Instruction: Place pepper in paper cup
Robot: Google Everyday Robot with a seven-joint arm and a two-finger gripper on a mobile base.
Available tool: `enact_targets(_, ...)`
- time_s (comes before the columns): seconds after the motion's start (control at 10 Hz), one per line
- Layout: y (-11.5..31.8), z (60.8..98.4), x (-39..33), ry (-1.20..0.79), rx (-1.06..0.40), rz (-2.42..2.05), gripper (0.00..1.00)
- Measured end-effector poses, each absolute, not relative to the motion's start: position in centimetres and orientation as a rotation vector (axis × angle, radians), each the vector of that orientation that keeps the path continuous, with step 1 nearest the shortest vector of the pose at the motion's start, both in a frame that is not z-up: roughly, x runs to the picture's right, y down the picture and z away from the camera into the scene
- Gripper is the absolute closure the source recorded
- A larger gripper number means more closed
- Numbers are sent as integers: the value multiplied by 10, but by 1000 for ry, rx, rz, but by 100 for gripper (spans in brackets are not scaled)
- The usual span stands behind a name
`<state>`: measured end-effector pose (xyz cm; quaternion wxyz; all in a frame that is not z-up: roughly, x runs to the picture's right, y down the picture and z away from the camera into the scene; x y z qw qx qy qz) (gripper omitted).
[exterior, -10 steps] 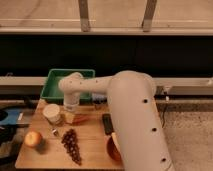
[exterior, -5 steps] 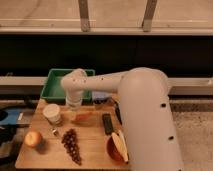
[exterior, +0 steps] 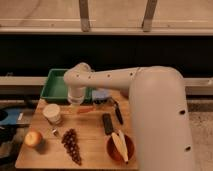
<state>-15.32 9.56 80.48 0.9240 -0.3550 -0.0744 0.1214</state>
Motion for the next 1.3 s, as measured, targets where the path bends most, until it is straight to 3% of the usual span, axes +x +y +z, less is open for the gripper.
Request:
enact_targets(0.8,4,802,-206,-315,-643,202,100)
enact_targets(1.3,-7,791,-264,-439,-647,120,100)
